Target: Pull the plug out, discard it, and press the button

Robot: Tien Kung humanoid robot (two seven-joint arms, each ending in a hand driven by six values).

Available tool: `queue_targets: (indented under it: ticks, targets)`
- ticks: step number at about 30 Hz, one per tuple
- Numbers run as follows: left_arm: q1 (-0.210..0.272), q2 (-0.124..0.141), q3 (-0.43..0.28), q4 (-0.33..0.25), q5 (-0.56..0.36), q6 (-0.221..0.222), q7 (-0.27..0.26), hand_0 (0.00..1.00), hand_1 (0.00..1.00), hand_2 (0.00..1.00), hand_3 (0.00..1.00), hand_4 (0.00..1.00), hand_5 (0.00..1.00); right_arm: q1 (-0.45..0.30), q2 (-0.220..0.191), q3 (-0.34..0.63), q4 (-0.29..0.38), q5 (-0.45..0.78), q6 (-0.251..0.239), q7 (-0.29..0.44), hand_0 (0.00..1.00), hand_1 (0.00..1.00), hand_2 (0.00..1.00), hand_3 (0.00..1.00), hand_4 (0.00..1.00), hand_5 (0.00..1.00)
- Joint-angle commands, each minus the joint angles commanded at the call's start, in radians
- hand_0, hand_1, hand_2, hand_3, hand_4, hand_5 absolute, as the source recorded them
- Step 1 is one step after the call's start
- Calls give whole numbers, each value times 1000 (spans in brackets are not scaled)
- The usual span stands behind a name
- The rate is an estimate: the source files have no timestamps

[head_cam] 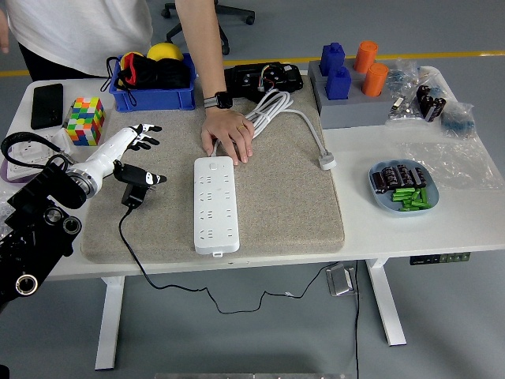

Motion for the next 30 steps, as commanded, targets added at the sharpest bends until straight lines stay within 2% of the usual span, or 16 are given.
queue_targets:
  ticks: [1, 6, 7, 12, 13, 18, 19, 24, 25, 30]
  targets:
    - [-8, -2, 6, 3, 0, -5, 3, 630, 550, 564, 843, 787, 2, 1, 0, -1, 0, 0, 0, 0, 753, 701, 710, 723, 789, 607]
    - [-67, -18, 64, 51, 9, -20, 18, 630, 550, 564, 843, 787, 2, 2, -1, -6, 1, 3, 0, 0, 753, 701, 710, 723, 789, 607]
    - [-82, -21, 85, 67, -1, -17, 17, 278, 367, 358, 730, 589, 2, 1, -1, -5, 1, 1, 0, 0, 752, 701, 710, 723, 789, 608]
    - [-133, -33, 150, 118, -23, -17, 22, 278, 367, 358, 730, 589, 2, -5, -2, -4, -2, 0, 0, 0, 752, 701, 710, 723, 789, 608]
    - [-142, -37, 161, 127, -23, -16, 27, 128, 145, 179, 662, 242, 2, -7, -2, -3, -2, 0, 0, 0, 752, 701, 711, 723, 788, 609]
    - [-191, -56, 219, 160, -7, -17, 68, 128, 145, 179, 662, 242, 2, -8, 0, -2, -2, 1, 0, 0, 752, 701, 711, 723, 788, 609]
    - [-197, -59, 227, 164, -4, -18, 73, 72, 42, 122, 658, 94, 2, -8, 0, -2, -1, 1, 0, 0, 751, 701, 710, 723, 789, 610]
    - [-243, -78, 293, 194, 30, -29, 113, 72, 42, 122, 658, 94, 2, -9, 2, 0, -1, 2, 0, 0, 751, 701, 710, 723, 789, 610]
    - [-248, -80, 301, 197, 35, -31, 118, 61, 25, 112, 661, 8, 2, -9, 3, 0, -1, 2, 0, 0, 753, 700, 710, 723, 789, 611]
    - [-278, -100, 354, 235, 48, -35, 138, 61, 25, 112, 661, 8, 2, -9, 3, 2, -2, 2, 0, 0, 753, 700, 710, 723, 789, 611]
